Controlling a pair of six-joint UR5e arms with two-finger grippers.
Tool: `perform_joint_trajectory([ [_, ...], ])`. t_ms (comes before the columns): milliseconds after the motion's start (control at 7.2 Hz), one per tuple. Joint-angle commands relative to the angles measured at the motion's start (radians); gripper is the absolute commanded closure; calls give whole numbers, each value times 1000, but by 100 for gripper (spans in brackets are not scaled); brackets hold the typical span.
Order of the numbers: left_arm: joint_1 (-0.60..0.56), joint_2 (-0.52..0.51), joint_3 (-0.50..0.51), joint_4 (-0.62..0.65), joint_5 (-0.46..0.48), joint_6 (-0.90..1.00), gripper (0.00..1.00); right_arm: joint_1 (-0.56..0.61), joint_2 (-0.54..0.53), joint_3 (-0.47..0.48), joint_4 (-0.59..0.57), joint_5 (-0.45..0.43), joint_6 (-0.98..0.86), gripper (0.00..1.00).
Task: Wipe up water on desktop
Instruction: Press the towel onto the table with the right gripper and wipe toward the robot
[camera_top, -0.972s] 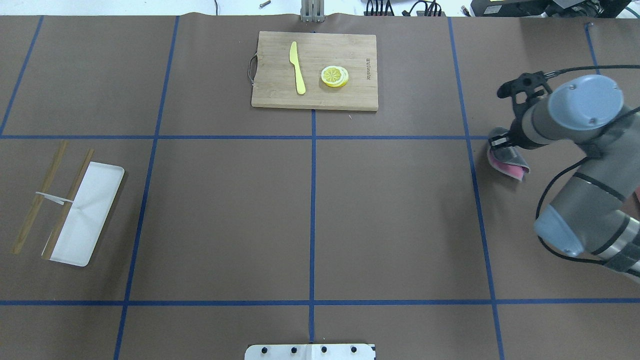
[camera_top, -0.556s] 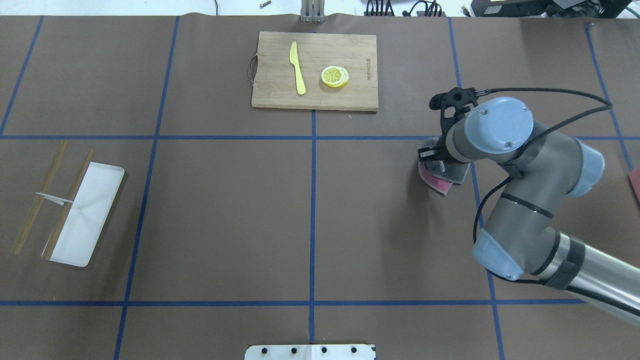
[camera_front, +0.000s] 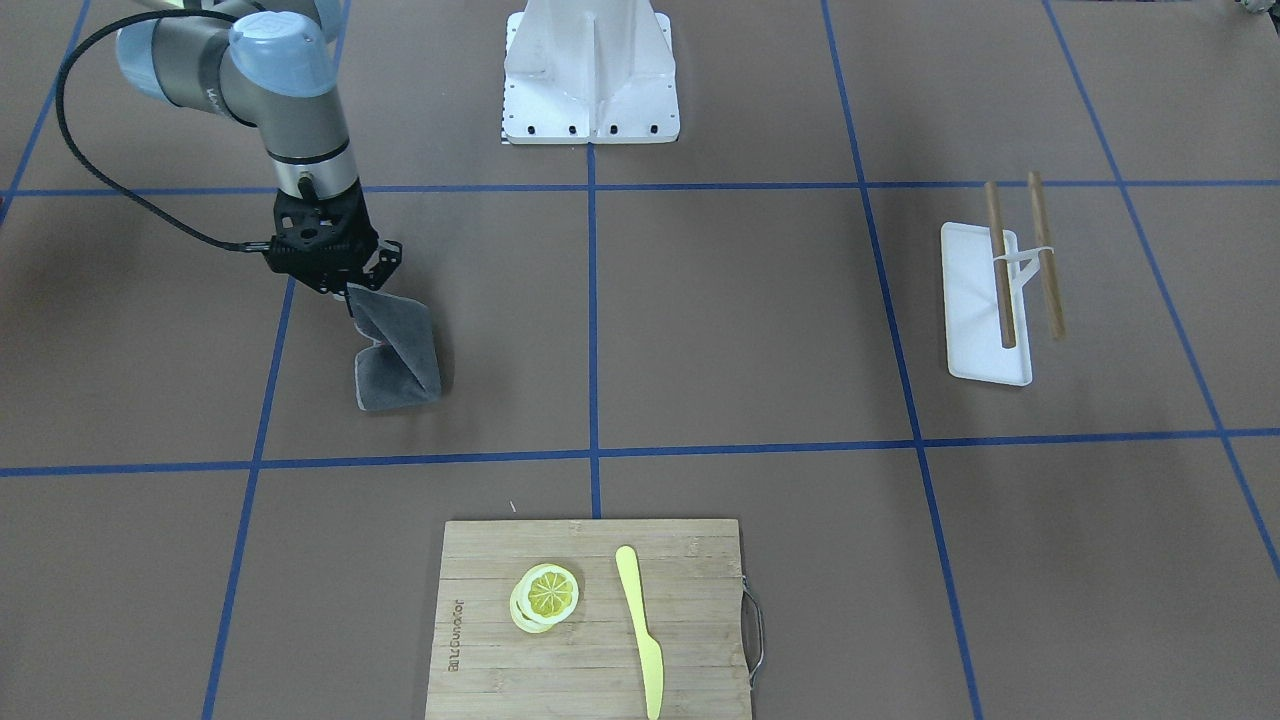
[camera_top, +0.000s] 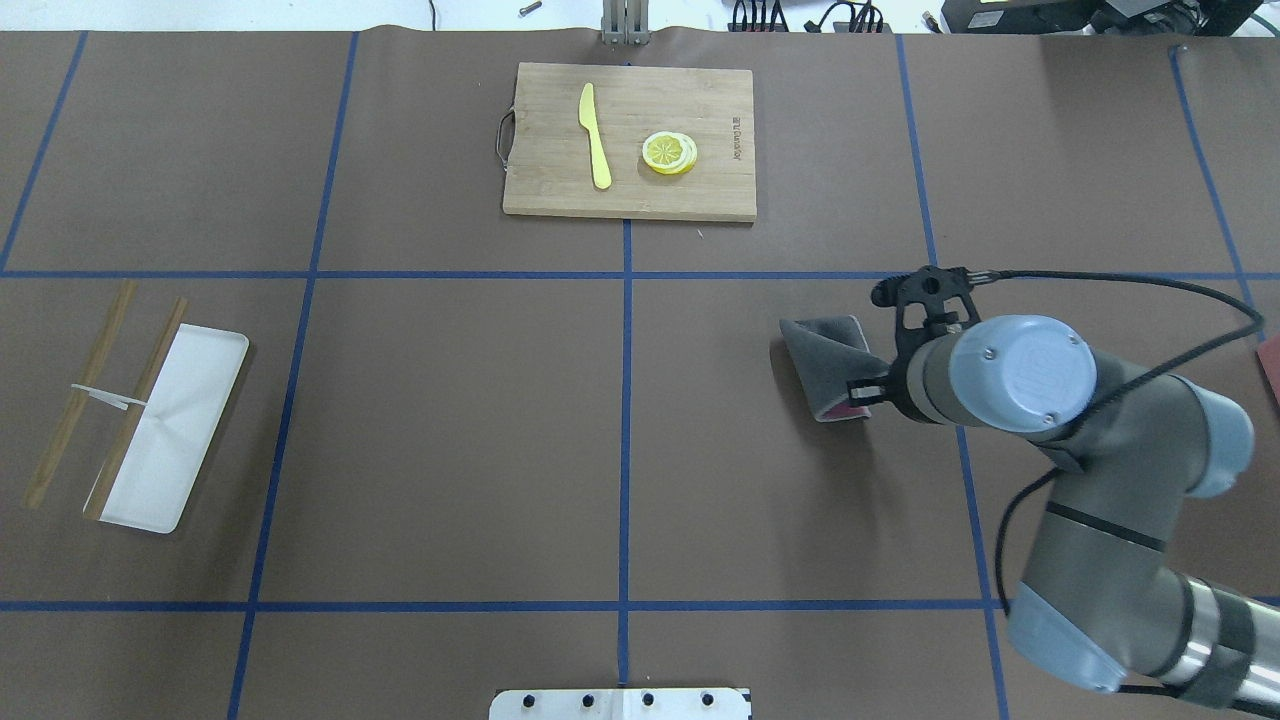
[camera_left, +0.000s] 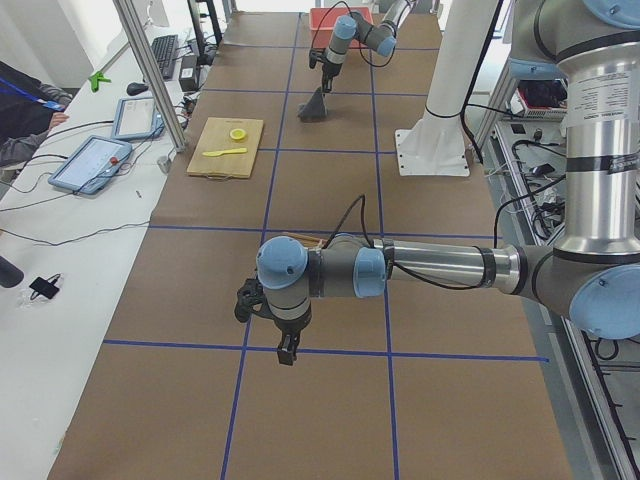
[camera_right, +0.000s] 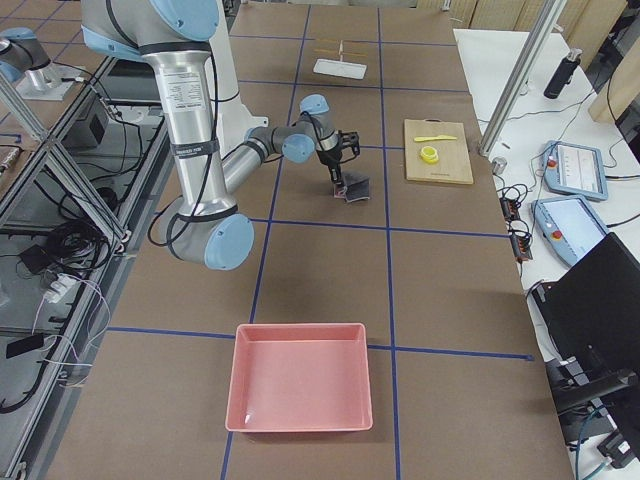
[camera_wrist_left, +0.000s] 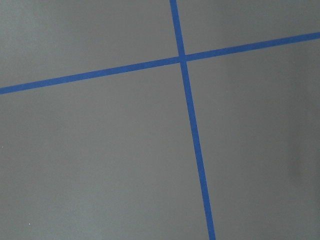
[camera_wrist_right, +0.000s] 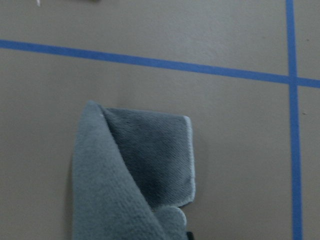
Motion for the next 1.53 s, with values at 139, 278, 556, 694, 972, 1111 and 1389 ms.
perform_joint_trajectory([
  [139, 0, 0, -2, -1, 0, 1, 1, 31, -366, 131, 83, 4, -206, 100],
  [278, 0, 0, -3, -1, 0, 1, 1, 57, -461, 108, 172, 3, -275, 100],
  [556, 0, 0, -3, -1, 0, 1, 1, 138, -592, 83, 217, -5, -399, 100],
  [694, 0, 0, -3, -1, 0, 1, 1, 184, -605, 64, 217, -6, -461, 100],
  [972, 0, 0, -3, -1, 0, 1, 1, 185, -507, 57, 210, 6, -440, 100],
  [1111, 0, 0, -2, -1, 0, 1, 1, 168, -438, 39, 216, 20, -350, 100],
  [1389, 0, 0, 0, -1, 0, 1, 1, 65, -267, 40, 207, 38, -137, 100],
])
